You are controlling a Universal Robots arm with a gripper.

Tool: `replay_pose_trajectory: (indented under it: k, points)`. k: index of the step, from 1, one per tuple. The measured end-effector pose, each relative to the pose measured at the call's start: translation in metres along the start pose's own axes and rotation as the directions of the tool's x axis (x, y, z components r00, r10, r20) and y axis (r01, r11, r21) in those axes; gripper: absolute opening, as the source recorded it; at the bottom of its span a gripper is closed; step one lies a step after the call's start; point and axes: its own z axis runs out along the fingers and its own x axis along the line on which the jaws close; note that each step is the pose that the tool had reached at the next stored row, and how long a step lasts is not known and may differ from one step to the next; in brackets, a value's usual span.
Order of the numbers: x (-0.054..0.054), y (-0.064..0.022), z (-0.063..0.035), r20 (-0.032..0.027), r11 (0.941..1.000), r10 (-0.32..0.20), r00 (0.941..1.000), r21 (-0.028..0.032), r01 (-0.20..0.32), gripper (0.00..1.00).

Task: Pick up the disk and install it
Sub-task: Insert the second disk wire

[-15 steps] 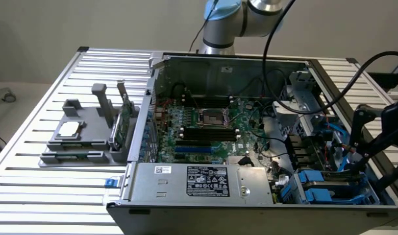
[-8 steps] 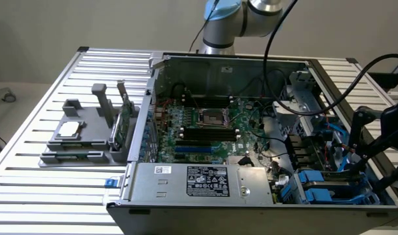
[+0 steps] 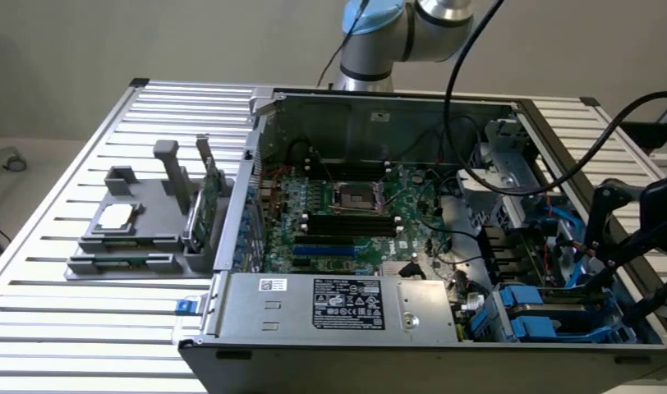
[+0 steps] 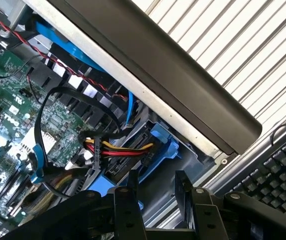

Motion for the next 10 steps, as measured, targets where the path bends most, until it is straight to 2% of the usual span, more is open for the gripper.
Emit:
replay_pose_trajectory:
  k: [2, 6, 7, 10]
  points:
    - [-0.0009, -0.0008, 0.0001, -0.0094, 1.0, 0.004, 0.9999, -0.007, -0.004, 0.43]
    - [-0.0015, -0.0017, 0.0003, -0.0371, 0.9995, 0.012, 0.9992, -0.0273, -0.013, 0.43]
    - [-0.0019, -0.002, 0.0004, -0.0421, 0.9994, 0.014, 0.999, -0.0309, -0.016, 0.43]
    - [-0.004, -0.0037, 0.0008, -0.05, 0.9991, 0.022, 0.9985, -0.0358, -0.023, 0.43]
